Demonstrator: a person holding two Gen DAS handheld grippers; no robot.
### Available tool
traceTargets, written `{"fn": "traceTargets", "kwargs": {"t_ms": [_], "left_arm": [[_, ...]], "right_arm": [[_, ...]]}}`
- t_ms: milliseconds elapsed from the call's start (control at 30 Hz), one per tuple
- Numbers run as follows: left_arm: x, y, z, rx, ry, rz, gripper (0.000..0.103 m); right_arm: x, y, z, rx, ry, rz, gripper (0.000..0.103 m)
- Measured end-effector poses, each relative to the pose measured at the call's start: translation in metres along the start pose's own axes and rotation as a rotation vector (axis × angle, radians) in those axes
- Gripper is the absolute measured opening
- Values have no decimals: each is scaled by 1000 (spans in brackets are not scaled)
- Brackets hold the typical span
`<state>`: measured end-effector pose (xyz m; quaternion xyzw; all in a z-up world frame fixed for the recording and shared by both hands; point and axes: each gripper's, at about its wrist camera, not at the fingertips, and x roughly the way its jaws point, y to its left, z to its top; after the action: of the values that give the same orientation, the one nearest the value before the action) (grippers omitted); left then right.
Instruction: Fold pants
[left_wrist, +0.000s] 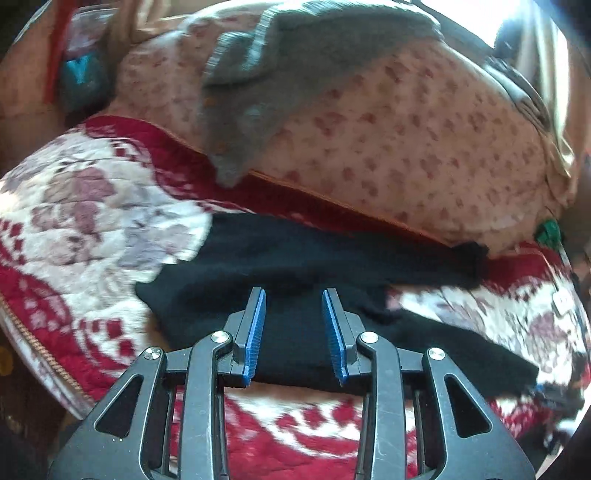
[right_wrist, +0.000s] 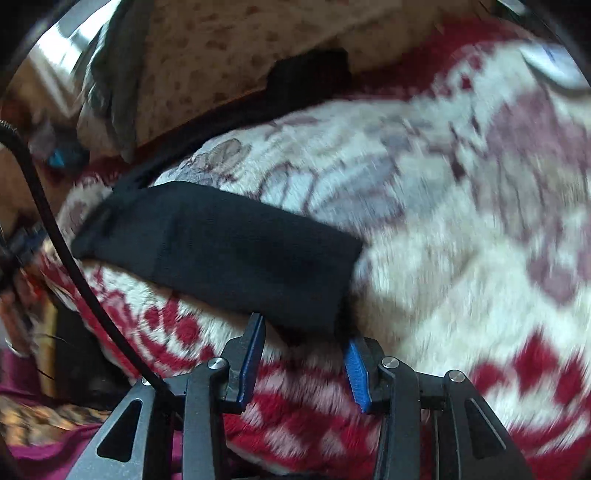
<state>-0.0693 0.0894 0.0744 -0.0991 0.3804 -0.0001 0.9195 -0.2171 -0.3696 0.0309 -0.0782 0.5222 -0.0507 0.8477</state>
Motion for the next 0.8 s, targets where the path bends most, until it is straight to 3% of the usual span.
{"fn": "traceTargets", "kwargs": {"t_ms": [133,233,333,467,500,600,700,767,800], "left_arm": [[23,-29,-8,32,78,-71,31],[43,-52,-17,62,136,-113,31],[60,-77,-28,105,174,-137,31],[71,-98,-37,144,212,-174,31],[72,-101,-38,152,219,-178,31],[76,-109,-38,171,225,-202,31],[77,-120,-41,210,237,-245,31],[78,-132,-43,239,243,-282,31],[78,-138,-44,252,247,-304,31]], "right_arm": [[9,1,12,-60,7,-52,25],[2,13,25,-206,-45,-198,14],[2,14,41,-274,-93,-314,11],[-2,23,50,-445,-170,-582,8],[-11,20,52,-441,-183,-581,8],[-24,-4,60,-252,-116,-316,8],[-32,-18,56,-141,-59,-204,12],[-36,-36,51,-16,-36,-75,23],[-33,-42,48,40,-38,-37,33]]}}
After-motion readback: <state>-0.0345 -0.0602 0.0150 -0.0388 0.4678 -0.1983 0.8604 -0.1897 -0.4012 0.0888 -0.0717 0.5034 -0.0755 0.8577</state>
